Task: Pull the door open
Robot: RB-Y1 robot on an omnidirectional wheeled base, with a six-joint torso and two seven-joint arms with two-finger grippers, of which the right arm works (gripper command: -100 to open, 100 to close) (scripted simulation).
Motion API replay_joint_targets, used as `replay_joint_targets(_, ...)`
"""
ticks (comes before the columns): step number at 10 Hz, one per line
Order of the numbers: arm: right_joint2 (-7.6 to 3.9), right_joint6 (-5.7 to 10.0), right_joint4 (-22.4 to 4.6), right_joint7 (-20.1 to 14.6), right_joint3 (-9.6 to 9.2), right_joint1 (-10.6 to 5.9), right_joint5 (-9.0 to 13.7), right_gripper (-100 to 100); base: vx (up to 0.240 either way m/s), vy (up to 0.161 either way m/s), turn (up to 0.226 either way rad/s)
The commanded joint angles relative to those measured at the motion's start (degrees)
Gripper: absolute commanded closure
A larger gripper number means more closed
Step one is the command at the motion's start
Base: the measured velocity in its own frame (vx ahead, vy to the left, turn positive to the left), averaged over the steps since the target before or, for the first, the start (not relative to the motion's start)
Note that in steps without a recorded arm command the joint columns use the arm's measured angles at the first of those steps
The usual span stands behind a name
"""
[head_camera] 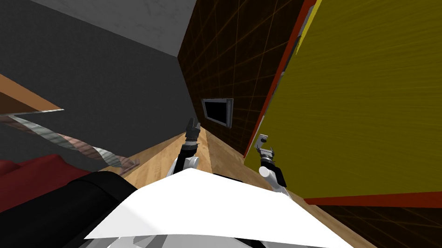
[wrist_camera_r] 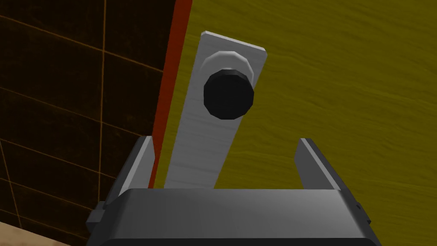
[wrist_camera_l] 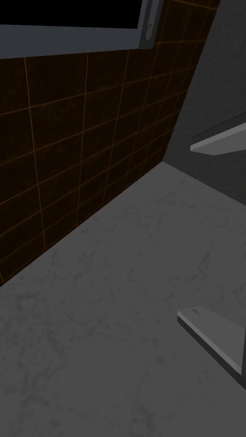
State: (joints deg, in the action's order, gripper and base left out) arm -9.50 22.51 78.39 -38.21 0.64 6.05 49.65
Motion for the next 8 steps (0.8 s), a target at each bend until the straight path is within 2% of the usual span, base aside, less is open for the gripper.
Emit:
replay_joint_targets(1, 0.41, 0.28, 0.7, -2.5, -0.39, 0.43, 2.0, -100, -0.095, -0.042, 0.08)
replay_joint_targets(5, 1.27, 0.72, 2.1, -6.8, -1.12, 1.31, 5.7, -100, -0.085, -0.028, 0.051)
replay_joint_targets(6, 1.19, 0.6, 2.0, -6.0, -0.98, 1.21, 5.1, -100, -0.04, -0.01, 0.011)
replay_joint_targets(7, -0.45, 0.91, 1.2, -7.7, -0.16, 1.38, 5.6, -100, 0.092, -0.005, 0.151)
replay_joint_targets(8, -1.03, 1.01, 1.0, -8.2, 0.14, 1.43, 5.8, -100, 0.149, -0.009, 0.134)
